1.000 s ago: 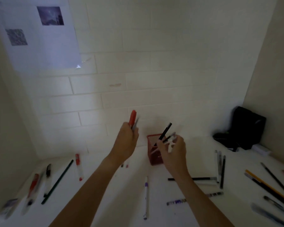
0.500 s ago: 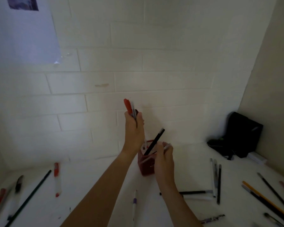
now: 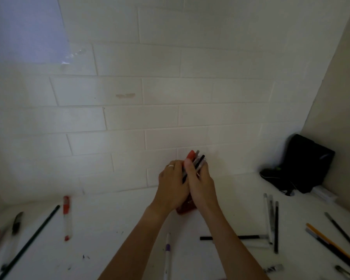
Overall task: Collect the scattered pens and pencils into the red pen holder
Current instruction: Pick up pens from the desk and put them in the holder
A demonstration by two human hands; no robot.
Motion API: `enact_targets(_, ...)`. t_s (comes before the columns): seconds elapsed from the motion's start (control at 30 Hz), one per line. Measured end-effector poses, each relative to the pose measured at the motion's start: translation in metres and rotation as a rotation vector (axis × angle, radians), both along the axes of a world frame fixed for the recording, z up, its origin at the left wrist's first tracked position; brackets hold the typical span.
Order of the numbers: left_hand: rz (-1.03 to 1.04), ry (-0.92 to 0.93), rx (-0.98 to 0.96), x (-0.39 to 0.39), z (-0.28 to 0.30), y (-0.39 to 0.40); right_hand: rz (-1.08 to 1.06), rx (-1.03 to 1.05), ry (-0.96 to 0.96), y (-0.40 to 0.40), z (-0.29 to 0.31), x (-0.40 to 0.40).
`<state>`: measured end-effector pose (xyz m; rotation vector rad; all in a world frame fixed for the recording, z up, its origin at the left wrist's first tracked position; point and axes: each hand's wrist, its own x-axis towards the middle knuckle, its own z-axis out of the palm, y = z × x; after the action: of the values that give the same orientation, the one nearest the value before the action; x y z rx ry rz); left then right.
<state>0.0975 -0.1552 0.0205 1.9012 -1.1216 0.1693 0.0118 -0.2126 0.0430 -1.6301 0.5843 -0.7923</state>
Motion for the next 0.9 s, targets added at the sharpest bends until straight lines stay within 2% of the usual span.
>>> enact_targets(0.1, 0.000, -0.142, 0.168, 0.000, 0.005, 0.001, 0.003, 0.003, 0.013, -0.009, -0.002, 0.002)
enact_targets(0.17, -0.022, -0.135, 0.221, -0.003, 0.008, 0.001, -0.021, 0.091, -0.018, -0.017, -0.003, 0.006)
enact_targets(0.37, -0.156, 0.180, -0.005, 0.002, 0.004, 0.005, -0.107, 0.131, -0.076, -0.026, 0.007, 0.011)
enact_targets(0.6, -0.175, 0.141, -0.114, 0.001, -0.003, 0.005, -0.108, -0.070, -0.085, -0.021, 0.010, 0.010)
enact_targets(0.7, -0.123, 0.070, -0.138, -0.003, -0.009, 0.004, -0.064, -0.139, -0.004, -0.017, 0.005, 0.005)
enact_targets(0.8, -0.037, 0.019, -0.141, -0.003, -0.014, 0.002, -0.048, -0.109, -0.028, -0.016, 0.000, 0.002)
enact_targets(0.9, -0.052, 0.028, -0.148, -0.005, -0.015, 0.004, -0.060, -0.038, -0.044, -0.021, 0.000, 0.006)
